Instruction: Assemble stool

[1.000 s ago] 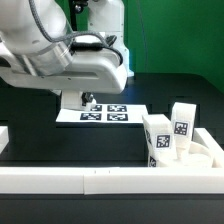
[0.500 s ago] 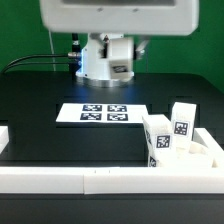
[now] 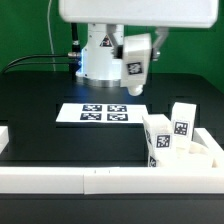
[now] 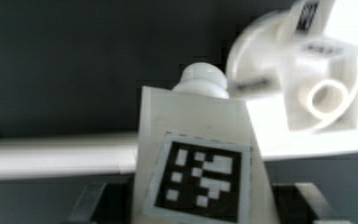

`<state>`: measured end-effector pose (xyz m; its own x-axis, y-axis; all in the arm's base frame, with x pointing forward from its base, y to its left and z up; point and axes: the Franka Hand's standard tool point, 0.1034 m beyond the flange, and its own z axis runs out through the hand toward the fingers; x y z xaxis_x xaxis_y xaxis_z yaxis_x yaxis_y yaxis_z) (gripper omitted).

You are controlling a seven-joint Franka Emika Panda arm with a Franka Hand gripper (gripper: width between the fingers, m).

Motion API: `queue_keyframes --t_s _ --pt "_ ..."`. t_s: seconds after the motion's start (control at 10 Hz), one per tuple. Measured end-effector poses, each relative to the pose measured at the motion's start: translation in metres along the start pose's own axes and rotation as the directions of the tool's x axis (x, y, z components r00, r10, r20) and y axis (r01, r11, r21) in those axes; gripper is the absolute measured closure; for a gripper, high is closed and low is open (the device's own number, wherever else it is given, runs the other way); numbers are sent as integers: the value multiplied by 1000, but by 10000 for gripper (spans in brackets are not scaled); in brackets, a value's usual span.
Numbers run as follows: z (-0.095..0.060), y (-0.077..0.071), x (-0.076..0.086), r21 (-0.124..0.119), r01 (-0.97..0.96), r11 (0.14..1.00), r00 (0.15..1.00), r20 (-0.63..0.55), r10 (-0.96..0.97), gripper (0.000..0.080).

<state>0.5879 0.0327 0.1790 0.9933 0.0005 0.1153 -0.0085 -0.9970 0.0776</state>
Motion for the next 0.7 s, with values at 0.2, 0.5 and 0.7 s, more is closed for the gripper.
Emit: queue_keyframes --t_s 0.2,0.5,0.7 --pt "5 -43 -2 -67 132 989 985 -102 -139 479" --pt "15 -59 -10 19 107 994 944 -317 -96 479" --pt "17 -66 -9 40 123 992 917 -386 -98 479"
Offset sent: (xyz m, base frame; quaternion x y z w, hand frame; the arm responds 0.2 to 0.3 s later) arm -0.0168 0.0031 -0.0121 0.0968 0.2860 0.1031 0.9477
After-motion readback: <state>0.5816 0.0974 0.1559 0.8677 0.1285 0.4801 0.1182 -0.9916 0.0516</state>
